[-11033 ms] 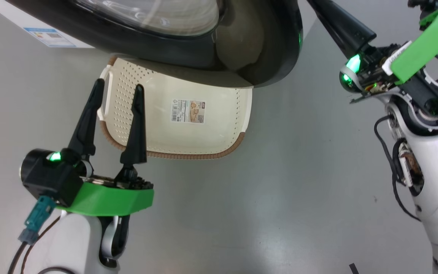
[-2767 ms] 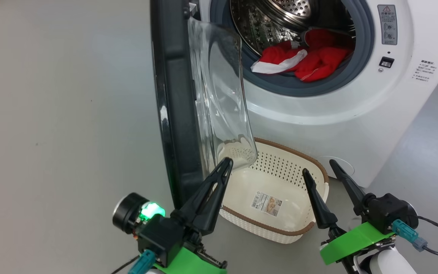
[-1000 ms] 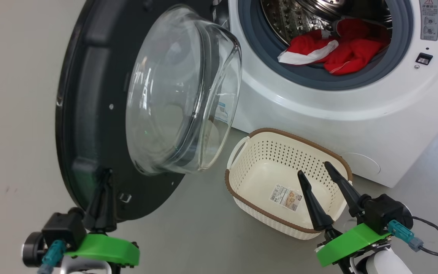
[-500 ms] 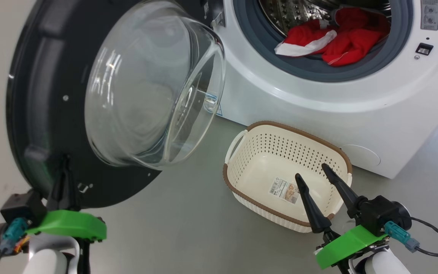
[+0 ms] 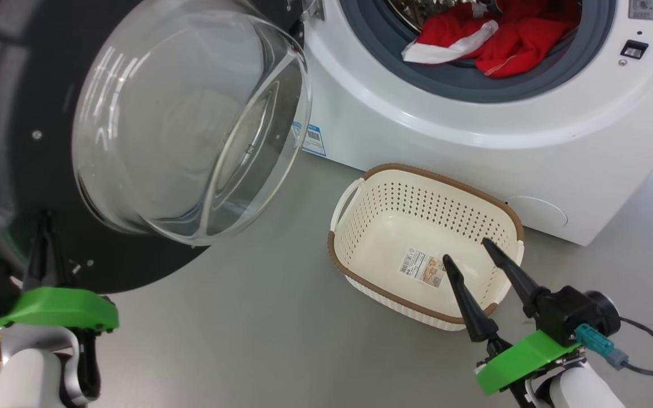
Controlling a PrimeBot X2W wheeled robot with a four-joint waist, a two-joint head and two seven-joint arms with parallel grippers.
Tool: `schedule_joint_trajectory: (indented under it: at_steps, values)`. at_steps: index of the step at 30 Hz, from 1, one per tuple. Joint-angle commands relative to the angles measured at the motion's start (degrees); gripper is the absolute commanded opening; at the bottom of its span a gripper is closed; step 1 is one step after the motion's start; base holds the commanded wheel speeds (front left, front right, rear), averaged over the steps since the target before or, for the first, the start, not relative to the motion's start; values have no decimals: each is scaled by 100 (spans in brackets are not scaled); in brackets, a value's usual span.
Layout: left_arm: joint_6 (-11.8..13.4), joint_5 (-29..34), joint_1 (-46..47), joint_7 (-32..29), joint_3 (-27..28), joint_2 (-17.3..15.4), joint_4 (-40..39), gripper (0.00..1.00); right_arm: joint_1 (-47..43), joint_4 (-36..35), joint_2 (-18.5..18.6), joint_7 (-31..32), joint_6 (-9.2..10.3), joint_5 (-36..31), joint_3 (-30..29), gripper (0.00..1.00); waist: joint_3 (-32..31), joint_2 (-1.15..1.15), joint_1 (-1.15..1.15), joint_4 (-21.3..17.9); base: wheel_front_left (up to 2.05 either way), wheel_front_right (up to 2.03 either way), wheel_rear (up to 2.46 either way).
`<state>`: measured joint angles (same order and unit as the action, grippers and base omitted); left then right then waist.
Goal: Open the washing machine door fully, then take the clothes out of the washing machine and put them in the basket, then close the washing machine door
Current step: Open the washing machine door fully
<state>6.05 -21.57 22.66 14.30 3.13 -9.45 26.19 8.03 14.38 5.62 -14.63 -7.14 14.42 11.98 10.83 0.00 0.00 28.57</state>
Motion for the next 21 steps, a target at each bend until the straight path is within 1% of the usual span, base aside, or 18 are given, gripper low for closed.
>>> schedule_joint_trajectory:
  at_steps: [1, 4, 9, 15, 21]
  values:
    - [3, 74, 251, 69, 405, -240, -42, 0, 233, -141, 47, -37, -35, -54, 149, 100, 68, 0, 0, -45, 0, 0, 0]
    - [-54, 144, 337, 69, 613, -221, 58, 0, 275, -161, 89, -37, -35, -62, 139, 100, 152, 0, 0, -83, 0, 0, 0]
    - [-220, 202, 550, 69, 964, -224, 324, 0, 349, -186, 138, -37, -35, -88, 123, 100, 296, 0, 0, -155, 0, 0, 0]
    - [-349, 371, 809, 70, 1272, -209, 680, 0, 467, -205, 201, -37, -35, -87, 168, 100, 444, 0, 0, -247, 0, 0, 0]
    - [-411, 549, 1010, 70, 1493, -200, 950, 0, 565, -207, 268, -37, -35, -104, 200, 100, 550, 0, 0, -302, 0, 0, 0]
